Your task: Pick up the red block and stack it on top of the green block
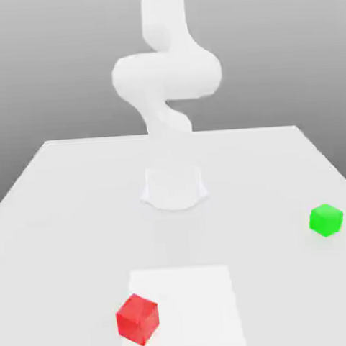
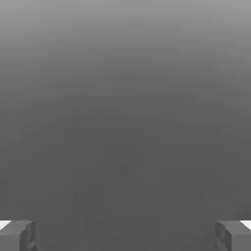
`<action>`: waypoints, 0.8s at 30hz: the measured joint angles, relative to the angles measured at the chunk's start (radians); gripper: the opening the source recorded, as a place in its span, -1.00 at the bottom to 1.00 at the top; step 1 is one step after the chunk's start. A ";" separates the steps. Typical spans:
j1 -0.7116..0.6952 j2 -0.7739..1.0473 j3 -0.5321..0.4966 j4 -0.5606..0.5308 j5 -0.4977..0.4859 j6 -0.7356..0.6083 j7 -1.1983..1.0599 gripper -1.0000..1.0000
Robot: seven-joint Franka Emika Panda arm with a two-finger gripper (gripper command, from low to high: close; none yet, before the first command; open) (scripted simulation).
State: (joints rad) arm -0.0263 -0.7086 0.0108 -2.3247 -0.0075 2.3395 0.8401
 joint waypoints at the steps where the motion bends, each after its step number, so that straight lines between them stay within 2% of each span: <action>1: -0.011 0.039 0.004 -0.011 -0.004 0.017 0.018 0.00; 15: -0.116 0.551 0.017 -0.149 -0.044 0.238 0.241 0.00; 24: -0.151 0.875 0.005 -0.226 -0.003 0.390 0.326 0.00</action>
State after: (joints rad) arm -0.1774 0.1662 0.0153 -2.5508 -0.0106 2.7300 1.1661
